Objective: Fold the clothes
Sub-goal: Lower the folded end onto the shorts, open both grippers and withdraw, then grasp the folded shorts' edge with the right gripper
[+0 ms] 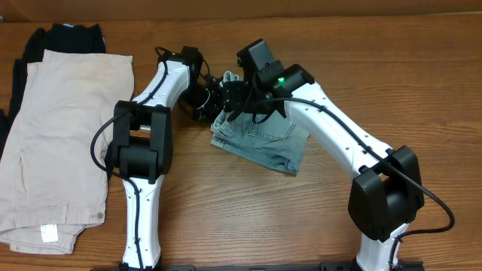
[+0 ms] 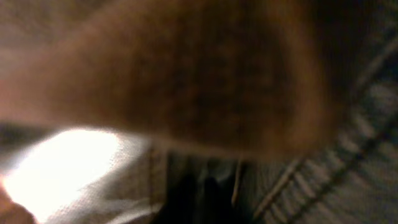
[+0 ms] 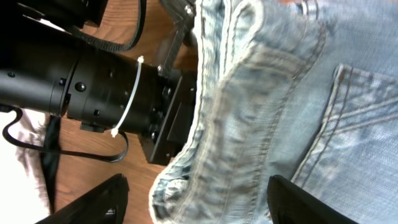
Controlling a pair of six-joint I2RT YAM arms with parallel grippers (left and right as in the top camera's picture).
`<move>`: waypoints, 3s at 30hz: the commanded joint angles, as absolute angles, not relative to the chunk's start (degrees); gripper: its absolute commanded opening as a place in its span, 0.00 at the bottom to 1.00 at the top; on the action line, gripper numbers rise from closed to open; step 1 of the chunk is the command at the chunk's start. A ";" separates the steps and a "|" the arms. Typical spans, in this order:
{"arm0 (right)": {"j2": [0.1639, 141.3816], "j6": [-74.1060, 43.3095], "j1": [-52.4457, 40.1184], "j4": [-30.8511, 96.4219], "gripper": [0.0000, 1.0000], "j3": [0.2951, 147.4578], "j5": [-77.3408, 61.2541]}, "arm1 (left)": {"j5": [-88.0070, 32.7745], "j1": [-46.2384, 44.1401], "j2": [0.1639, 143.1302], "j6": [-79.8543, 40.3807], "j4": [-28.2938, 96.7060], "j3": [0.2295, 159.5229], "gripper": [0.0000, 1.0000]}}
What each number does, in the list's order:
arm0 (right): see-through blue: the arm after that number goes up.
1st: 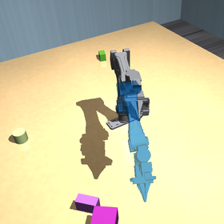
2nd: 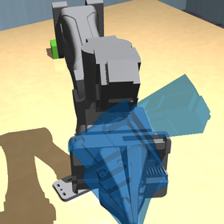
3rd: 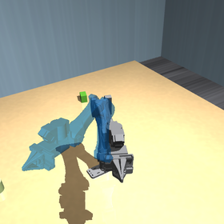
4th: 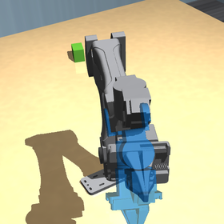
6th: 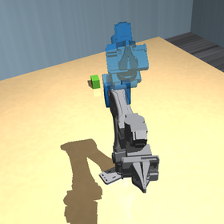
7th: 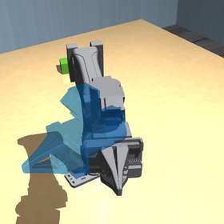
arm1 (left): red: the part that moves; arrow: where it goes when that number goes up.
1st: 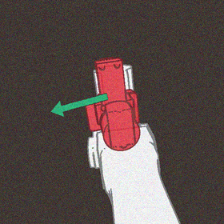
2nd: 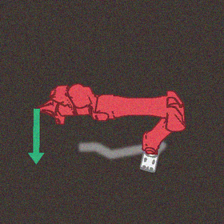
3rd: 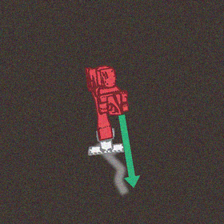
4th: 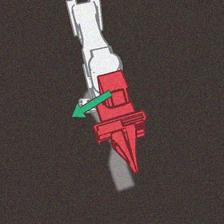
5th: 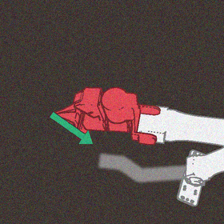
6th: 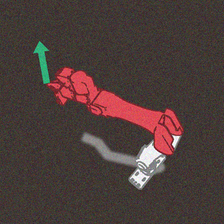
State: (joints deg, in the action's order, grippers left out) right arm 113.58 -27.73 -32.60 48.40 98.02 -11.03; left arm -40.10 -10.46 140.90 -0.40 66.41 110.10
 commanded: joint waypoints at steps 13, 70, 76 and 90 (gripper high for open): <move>107.31 -26.26 -22.00 59.22 0.87 103.09 -13.54 | -24.43 4.21 141.67 -2.72 96.86 138.08 1.00; 107.44 -20.86 -4.32 61.23 0.72 75.68 -13.63 | -24.34 0.71 141.62 -3.40 76.25 139.50 1.00; 107.44 -22.83 -4.34 52.21 0.51 67.37 -13.54 | -23.97 0.71 141.62 -3.42 76.49 139.50 1.00; 107.44 -28.49 10.00 24.95 0.04 66.46 -0.60 | -23.99 0.69 141.62 -6.39 75.37 139.50 1.00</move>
